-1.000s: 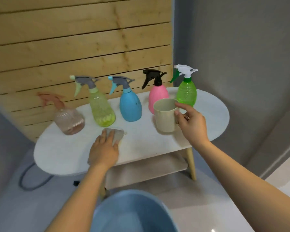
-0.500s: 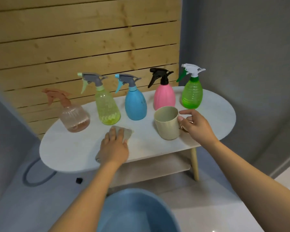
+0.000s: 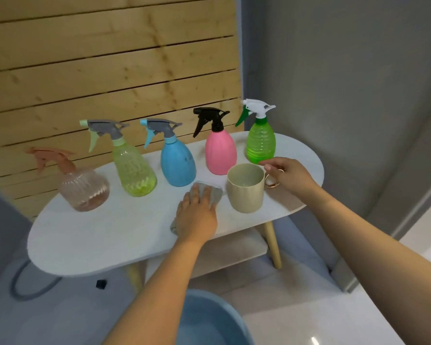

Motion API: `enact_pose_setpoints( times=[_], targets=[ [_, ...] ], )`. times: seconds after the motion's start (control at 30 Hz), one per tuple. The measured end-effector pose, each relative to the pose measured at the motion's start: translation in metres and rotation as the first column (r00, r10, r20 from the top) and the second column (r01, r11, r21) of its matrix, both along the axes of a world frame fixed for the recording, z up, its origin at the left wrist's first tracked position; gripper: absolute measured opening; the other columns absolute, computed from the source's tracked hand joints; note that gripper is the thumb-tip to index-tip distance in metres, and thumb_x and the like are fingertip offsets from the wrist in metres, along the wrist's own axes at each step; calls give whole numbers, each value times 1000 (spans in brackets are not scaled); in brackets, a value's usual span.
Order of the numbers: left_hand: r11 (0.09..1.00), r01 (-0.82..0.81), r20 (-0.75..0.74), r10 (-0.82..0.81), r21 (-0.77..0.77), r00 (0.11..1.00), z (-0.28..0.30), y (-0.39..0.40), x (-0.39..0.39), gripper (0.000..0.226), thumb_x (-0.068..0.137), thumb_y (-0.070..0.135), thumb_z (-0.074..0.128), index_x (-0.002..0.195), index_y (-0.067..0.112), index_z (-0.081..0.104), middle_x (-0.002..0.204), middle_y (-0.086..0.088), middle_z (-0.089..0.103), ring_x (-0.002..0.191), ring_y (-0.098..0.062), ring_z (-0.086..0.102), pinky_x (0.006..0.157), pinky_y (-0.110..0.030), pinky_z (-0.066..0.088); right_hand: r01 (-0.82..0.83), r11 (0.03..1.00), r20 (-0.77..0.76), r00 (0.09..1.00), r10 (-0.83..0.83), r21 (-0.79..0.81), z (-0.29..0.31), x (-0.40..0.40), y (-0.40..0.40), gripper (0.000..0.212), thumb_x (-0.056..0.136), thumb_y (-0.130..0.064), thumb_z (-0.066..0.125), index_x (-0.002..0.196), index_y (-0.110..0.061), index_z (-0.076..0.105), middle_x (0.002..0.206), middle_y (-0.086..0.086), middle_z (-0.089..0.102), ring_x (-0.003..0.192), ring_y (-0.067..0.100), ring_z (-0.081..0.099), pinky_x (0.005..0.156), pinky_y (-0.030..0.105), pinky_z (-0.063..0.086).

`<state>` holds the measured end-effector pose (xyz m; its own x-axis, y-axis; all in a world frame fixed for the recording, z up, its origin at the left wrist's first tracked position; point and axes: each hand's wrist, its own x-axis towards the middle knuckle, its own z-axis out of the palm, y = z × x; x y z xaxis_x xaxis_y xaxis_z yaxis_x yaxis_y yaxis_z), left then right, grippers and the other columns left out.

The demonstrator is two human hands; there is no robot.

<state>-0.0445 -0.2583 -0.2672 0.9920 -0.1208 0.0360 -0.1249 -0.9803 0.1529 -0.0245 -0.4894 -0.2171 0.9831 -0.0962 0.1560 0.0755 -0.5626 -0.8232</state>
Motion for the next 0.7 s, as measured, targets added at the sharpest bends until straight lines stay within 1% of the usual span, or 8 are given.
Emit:
enact_pose_setpoints(
  times=[0.07, 0.13, 0.23, 0.33, 0.43, 0.57, 0.63, 0.7],
  targets=[
    [1000, -14, 8, 14, -2, 1000, 1, 4, -8, 58, 100, 30, 27, 152, 24, 1, 160, -4, -4, 145, -27, 9, 118, -38, 13, 106, 975, 13, 994, -106, -195, 3, -5, 6, 24, 94, -29, 52, 113, -26, 67, 120, 0, 63, 114, 23, 51, 95, 32, 38],
    [1000, -28, -14, 28, -7, 1000, 0, 11, -14, 58, 100, 29, 27, 152, 25, 0, 160, -3, -5, 145, -26, 9, 118, -37, 13, 170, 923, 36, 985, -168, -345, 6, -12, 12, 29, 96, -29, 48, 121, -28, 62, 131, 0, 56, 126, 27, 39, 103, 38, 27],
    [998, -64, -52, 64, -5, 997, 1, 32, -26, 57, 100, 31, 24, 151, 28, 0, 160, 0, -9, 146, -25, 7, 118, -36, 12, 298, 923, 236, 941, -242, -242, 19, -28, 31, 32, 96, -20, 44, 123, -18, 61, 132, 3, 55, 128, 29, 35, 102, 36, 24],
    [991, -134, -70, 132, -19, 989, 2, 68, -36, 55, 101, 34, 22, 152, 31, 1, 160, 2, -9, 146, -24, 7, 118, -37, 12, 145, 941, 347, 937, -32, -305, 34, -35, 69, 34, 89, -21, 46, 115, -14, 67, 121, 5, 63, 120, 30, 44, 99, 33, 29],
    [972, -235, -69, 233, -8, 970, 4, 124, -38, 56, 100, 35, 23, 152, 31, 2, 160, 3, -7, 146, -24, 9, 118, -37, 15, 12, 928, 328, 937, 120, -374, 43, -32, 100, 31, 89, -11, 52, 117, -12, 65, 123, 5, 63, 119, 28, 44, 101, 32, 29],
    [899, -437, -73, 438, 25, 896, 6, 189, -36, 57, 99, 33, 23, 152, 25, 4, 160, -4, -2, 144, -29, 14, 116, -41, 17, -116, 908, 264, 935, 236, -402, 41, -34, 127, 33, 92, -20, 49, 121, -14, 63, 126, 3, 61, 122, 24, 45, 104, 32, 32],
    [876, -480, -76, 483, 52, 872, 7, 173, -33, 57, 99, 29, 23, 152, 22, 4, 160, -8, -5, 144, -32, 9, 117, -42, 14, -165, 883, 229, 930, 288, -440, 33, -35, 138, 33, 92, -17, 52, 124, -15, 60, 128, 2, 59, 124, 22, 44, 105, 31, 31],
    [917, -399, -83, 399, 16, 913, 7, 142, -36, 57, 99, 26, 25, 152, 23, 2, 160, -7, -9, 146, -30, 4, 117, -42, 10, -201, 857, 201, 923, 328, -474, 25, -35, 156, 35, 92, -16, 52, 126, -15, 59, 130, 2, 58, 124, 21, 44, 105, 30, 30]
  ],
)
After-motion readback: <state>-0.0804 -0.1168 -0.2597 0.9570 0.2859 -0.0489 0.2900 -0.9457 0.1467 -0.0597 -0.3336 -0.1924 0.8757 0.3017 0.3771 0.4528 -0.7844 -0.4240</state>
